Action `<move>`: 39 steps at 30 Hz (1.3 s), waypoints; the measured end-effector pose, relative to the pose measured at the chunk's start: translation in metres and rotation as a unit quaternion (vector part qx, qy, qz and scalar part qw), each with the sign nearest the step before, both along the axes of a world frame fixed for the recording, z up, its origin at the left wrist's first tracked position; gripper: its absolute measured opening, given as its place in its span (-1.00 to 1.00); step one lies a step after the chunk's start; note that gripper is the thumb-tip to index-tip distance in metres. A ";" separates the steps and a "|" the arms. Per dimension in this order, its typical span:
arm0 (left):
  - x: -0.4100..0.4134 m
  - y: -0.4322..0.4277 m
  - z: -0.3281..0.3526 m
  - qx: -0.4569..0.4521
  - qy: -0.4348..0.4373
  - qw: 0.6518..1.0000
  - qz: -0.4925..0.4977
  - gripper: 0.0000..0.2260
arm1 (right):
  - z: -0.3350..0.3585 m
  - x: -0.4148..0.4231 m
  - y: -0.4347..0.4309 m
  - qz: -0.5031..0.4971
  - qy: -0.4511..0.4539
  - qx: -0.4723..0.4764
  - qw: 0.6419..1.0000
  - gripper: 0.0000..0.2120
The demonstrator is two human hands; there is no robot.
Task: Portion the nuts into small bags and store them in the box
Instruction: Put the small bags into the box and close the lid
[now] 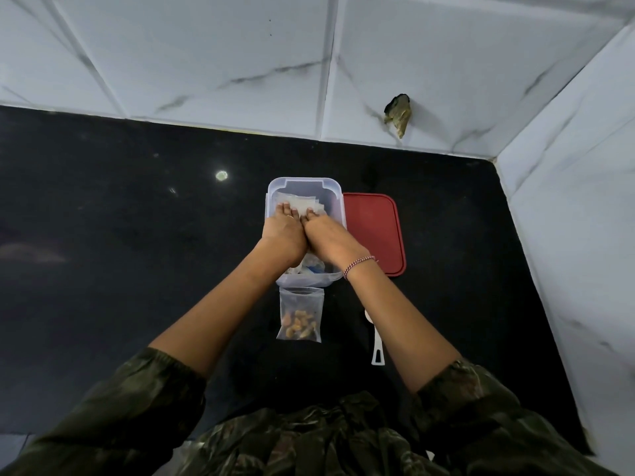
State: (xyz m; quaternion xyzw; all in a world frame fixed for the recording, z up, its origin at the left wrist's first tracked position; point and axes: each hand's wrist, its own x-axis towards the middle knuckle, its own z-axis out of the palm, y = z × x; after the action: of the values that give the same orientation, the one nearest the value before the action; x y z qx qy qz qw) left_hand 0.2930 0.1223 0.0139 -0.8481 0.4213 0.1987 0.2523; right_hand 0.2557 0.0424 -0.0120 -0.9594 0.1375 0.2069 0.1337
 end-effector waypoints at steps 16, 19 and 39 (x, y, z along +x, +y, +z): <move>0.003 0.009 -0.026 0.026 -0.109 0.990 -0.081 -0.41 | 0.001 -0.013 0.008 0.003 0.048 -0.017 0.999 -0.27; 0.003 0.009 -0.026 0.021 -0.096 0.992 -0.079 -0.42 | 0.000 -0.011 0.008 -0.002 0.066 -0.017 0.998 -0.23; -0.006 0.016 -0.018 -0.128 -0.017 0.992 0.008 -0.38 | 0.022 -0.019 0.012 -0.038 -0.003 0.012 0.999 -0.25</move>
State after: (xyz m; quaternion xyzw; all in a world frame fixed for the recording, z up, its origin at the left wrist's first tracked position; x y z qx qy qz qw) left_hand 0.2875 0.1379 -0.0043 -0.8803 0.4316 0.1306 0.1474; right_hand 0.2372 0.0549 0.0102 -0.9524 0.1712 0.2003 0.1537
